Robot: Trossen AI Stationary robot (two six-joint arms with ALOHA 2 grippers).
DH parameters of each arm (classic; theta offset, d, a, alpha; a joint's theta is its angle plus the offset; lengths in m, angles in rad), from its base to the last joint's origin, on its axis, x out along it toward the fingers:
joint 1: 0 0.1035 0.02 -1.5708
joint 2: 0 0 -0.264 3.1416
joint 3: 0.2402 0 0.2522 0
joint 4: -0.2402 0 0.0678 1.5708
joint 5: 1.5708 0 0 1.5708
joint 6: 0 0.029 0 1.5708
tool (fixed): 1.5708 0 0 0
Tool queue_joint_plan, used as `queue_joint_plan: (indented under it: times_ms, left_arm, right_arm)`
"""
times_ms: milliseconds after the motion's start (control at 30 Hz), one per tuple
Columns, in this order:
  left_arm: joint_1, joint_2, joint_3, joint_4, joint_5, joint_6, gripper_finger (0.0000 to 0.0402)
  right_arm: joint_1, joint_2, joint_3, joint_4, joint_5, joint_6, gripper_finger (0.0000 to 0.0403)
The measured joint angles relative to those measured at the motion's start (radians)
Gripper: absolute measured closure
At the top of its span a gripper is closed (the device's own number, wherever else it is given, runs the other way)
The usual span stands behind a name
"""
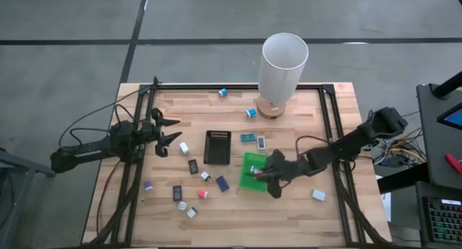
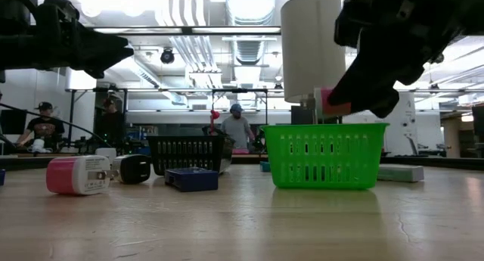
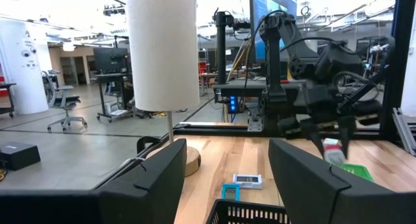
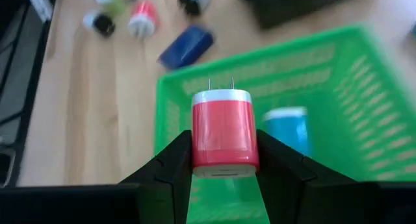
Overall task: Pick & Place Office items
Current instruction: Put the top pink charger adapter into the green bin
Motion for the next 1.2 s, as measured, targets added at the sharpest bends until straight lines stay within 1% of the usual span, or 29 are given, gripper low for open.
queue_joint_plan:
  times_ms: [133, 333, 467, 600, 900, 1100, 1200]
  left_arm:
    - [0.000, 0.000, 0.000, 0.000, 0.000, 0.000, 0.0177]
    - [0.000, 0.000, 0.000, 0.000, 0.000, 0.000, 0.0177]
    - [0.000, 0.000, 0.000, 0.000, 0.000, 0.000, 0.0177]
    - [0.000, 0.000, 0.000, 0.000, 0.000, 0.000, 0.0177]
    - [0.000, 0.000, 0.000, 0.000, 0.000, 0.000, 0.0177]
    - [0.000, 0.000, 0.000, 0.000, 0.000, 0.000, 0.0177]
    - [0.000, 0.000, 0.000, 0.000, 0.000, 0.000, 0.0177]
  right_arm:
    - [-0.003, 0.050, 0.064, -0.056, -0.110, 0.002, 0.0274]
    - [-0.037, 0.097, 0.138, -0.194, -0.191, 0.007, 0.0270]
    - [-0.069, 0.119, 0.153, -0.241, -0.240, 0.023, 0.0268]
    - [-0.094, 0.141, 0.153, -0.239, -0.278, 0.023, 0.0268]
    - [-0.110, 0.161, 0.153, -0.236, -0.299, 0.022, 0.0263]
    - [-0.110, 0.160, 0.153, -0.229, -0.298, 0.021, 0.0235]
    - [-0.110, 0.160, 0.153, -0.228, -0.280, 0.020, 0.0223]
